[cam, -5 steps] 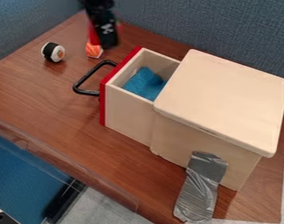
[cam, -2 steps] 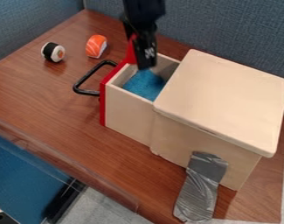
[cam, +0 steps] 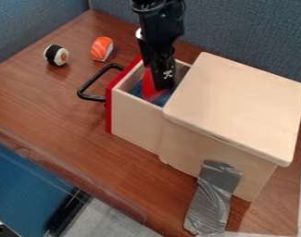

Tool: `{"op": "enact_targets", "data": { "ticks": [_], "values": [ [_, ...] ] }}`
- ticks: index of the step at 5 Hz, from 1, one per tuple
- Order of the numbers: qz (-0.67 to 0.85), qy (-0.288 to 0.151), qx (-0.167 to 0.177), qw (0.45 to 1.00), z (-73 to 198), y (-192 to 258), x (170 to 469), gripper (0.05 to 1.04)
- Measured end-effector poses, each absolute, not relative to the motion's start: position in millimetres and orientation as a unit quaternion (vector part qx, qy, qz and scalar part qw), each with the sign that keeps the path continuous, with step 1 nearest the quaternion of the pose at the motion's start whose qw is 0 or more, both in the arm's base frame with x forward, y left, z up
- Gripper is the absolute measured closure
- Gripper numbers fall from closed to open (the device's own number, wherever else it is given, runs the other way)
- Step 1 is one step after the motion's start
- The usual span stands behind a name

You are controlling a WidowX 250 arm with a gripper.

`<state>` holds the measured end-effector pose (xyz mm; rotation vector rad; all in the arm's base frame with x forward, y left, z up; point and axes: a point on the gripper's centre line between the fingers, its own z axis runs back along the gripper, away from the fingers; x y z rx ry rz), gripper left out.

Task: Put red object into drawer

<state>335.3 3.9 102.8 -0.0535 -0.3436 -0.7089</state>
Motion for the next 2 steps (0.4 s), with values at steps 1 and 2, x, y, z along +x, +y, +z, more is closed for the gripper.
{"op": "enact_targets", "data": {
  "ticks": [1, 2],
  "values": [
    [-0.314, -0.169, -0.044, 0.933, 106.6, 27.6, 332.2, 0.073],
    [-0.284, -0.187, -0.046, 0.939, 127.5, 70.8, 333.1, 0.079]
  ]
}}
